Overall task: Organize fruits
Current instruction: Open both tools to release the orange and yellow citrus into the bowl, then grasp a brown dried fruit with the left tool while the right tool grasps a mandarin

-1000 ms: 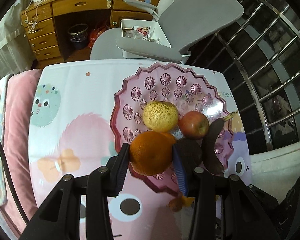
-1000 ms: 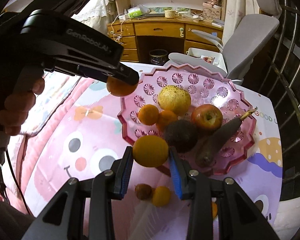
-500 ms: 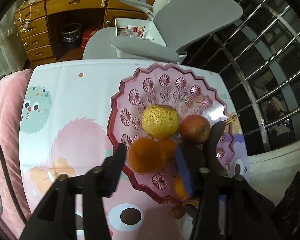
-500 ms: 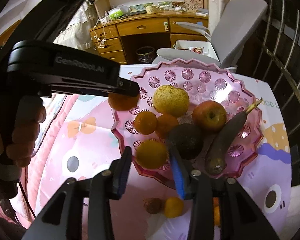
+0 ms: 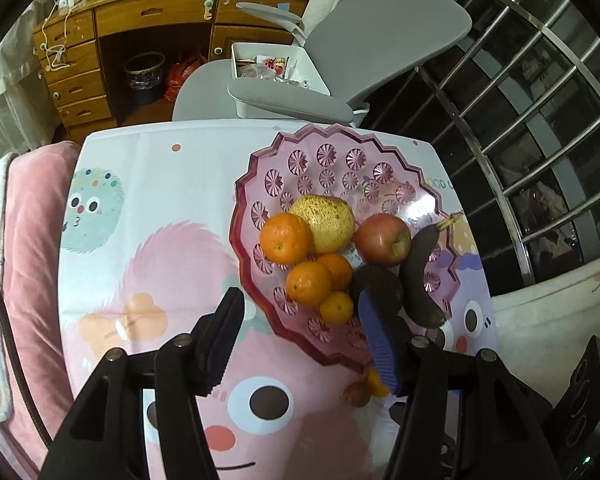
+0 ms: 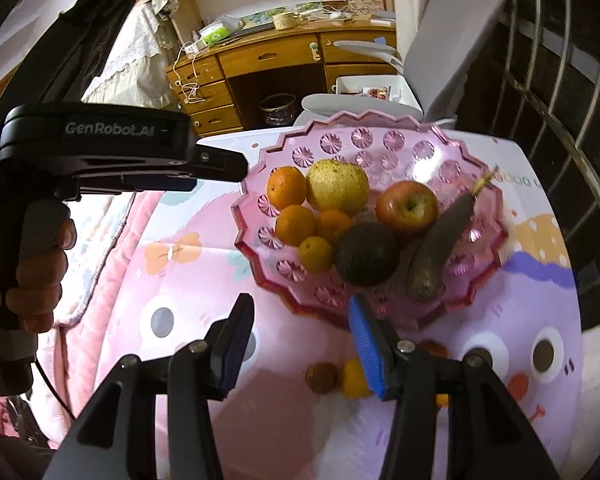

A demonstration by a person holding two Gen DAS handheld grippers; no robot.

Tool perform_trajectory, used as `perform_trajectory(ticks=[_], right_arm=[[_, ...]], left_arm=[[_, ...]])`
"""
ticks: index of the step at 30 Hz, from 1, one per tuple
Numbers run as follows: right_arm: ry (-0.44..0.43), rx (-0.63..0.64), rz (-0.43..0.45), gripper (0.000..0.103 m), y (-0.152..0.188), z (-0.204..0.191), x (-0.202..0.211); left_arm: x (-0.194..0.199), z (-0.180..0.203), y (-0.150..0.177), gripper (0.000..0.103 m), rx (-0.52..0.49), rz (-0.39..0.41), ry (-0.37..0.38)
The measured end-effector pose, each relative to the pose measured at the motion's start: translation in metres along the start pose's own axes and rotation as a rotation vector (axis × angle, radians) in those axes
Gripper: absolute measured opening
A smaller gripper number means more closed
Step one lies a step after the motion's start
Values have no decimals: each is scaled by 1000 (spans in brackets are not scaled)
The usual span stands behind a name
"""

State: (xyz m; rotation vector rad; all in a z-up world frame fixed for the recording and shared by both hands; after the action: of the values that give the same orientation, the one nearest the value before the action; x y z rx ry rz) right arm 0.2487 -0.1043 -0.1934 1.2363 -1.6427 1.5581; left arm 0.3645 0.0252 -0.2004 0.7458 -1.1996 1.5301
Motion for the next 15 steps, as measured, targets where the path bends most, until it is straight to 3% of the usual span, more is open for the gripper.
perform_trajectory(ticks=[6,15], right_arm=[[-17,-89,-24,57,18,19,17],[-46,-235,-120,57,41,64,31]], left_arm=[[17,13,13,58,-3,14,-11],[33,36,41,63,15,16,-31]])
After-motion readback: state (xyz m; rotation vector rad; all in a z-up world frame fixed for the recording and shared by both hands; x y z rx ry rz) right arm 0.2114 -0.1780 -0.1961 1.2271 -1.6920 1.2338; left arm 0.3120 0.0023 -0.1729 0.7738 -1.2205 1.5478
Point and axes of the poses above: each gripper's, at about its wrist camera, not at the fingertips, and x roughly against the way its jaws point, z to its right, y to its underside, the point moved 6 cm from there along -x, roughly the way its jaws point, and after that the axes turned 3 degrees about -z, right-handed, at the moved point
